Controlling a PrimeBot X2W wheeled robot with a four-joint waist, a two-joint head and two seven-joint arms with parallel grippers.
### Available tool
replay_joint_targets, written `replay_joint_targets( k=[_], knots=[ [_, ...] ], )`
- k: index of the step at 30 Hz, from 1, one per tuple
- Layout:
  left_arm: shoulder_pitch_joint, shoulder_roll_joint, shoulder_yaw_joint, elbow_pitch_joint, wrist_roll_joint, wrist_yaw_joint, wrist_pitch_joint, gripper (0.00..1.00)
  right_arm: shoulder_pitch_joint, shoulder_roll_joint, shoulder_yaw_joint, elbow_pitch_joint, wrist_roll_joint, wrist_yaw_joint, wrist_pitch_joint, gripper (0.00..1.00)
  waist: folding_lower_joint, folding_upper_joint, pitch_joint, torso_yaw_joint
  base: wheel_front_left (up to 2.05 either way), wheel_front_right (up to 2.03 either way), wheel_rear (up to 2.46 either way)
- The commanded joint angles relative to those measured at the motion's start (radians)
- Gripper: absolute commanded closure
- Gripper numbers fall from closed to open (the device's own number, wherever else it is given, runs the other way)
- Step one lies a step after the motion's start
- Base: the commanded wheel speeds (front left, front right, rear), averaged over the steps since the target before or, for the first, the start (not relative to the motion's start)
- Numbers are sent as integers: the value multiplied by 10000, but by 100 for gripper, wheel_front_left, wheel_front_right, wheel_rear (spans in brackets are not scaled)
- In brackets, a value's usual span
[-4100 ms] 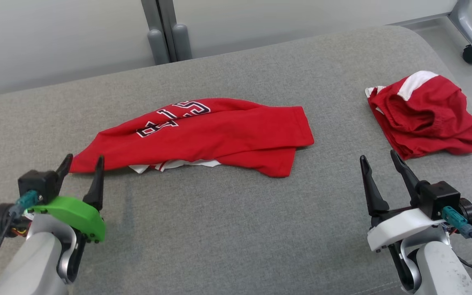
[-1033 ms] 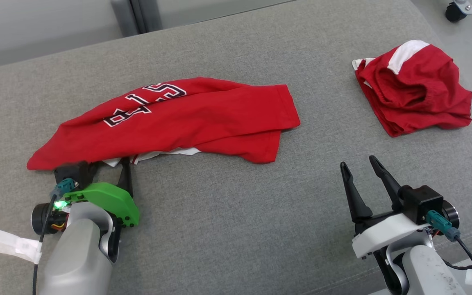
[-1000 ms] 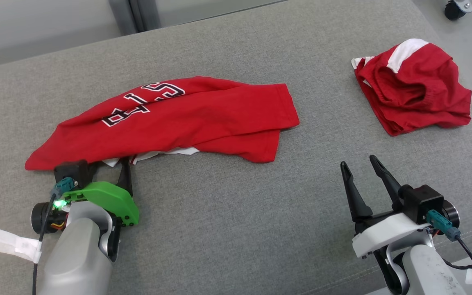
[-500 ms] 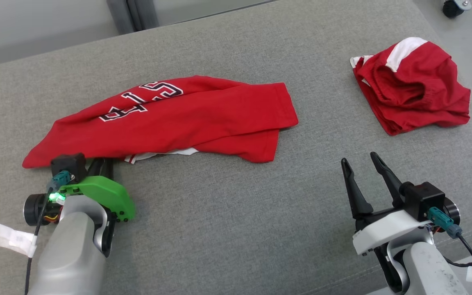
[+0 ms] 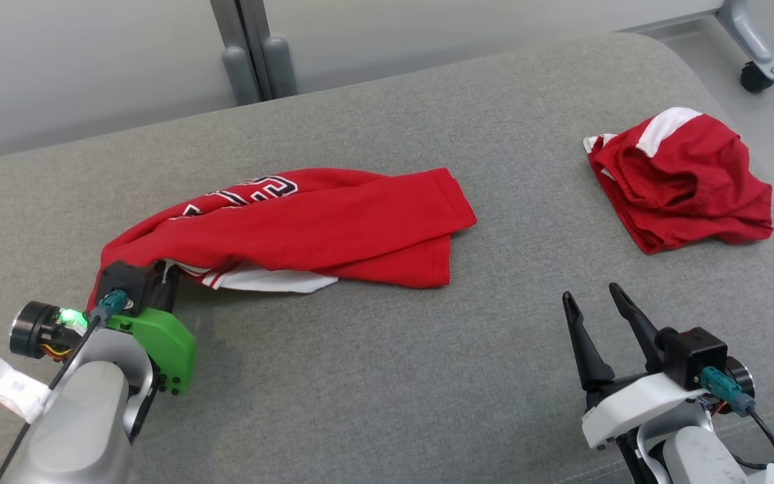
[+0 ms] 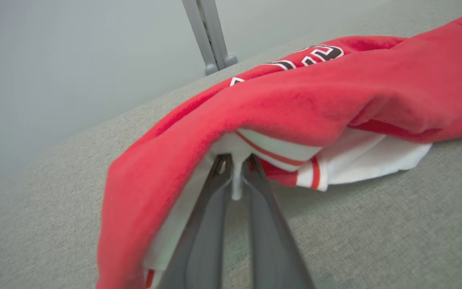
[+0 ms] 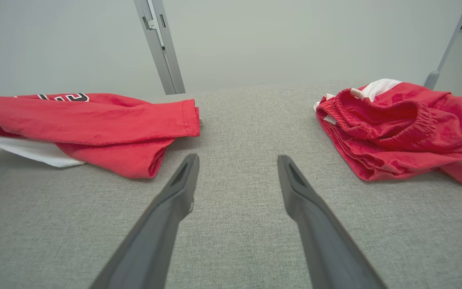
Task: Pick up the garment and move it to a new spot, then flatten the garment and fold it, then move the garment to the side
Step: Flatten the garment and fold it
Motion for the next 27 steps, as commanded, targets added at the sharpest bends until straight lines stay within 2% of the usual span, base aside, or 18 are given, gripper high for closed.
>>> replay_joint_targets(
  k=[1, 5, 11, 13, 16, 20, 23, 27],
  knots=[
    [121, 352, -286, -292, -94, -26, 313, 100, 163, -33, 3, 49, 66, -15, -42, 0, 0, 0, -360, 246, 0, 0, 0],
    [160, 1386, -1613, -1728, -837, -27, 1831, 100, 280, -33, 23, 100, 125, -15, -42, 0, 0, 0, -568, 332, 0, 0, 0],
    [240, 3006, -3923, -4726, -3112, -27, 4432, 100, 285, -35, 64, 140, 231, -15, -40, 0, 0, 0, -664, 328, 0, 0, 0],
    [55, 3479, -4333, -5694, -3891, -25, 4922, 100, 283, -33, 52, 148, 236, -15, -42, 0, 0, 0, -675, 310, 0, 0, 0],
    [-296, 3938, -4459, -6761, -4674, -7, 5184, 100, 268, -33, -35, 144, 212, -15, -42, 0, 0, 0, -688, 279, 0, 0, 0],
    [-619, 4214, -4171, -7473, -5486, -7, 5044, 100, 224, -33, -143, 144, 145, -15, -42, 0, 0, 0, -666, 239, 0, 0, 0],
    [-809, 4322, -3964, -7594, -6013, -7, 5041, 100, 166, -33, -178, 117, 118, -15, -42, 0, 0, 0, -590, 203, 0, 0, 0],
    [-956, 4283, -3839, -7035, -6313, -7, 4910, 100, 58, -33, -191, 73, 83, -15, -42, 0, 0, 0, -370, 163, 0, 0, 0]
  ],
)
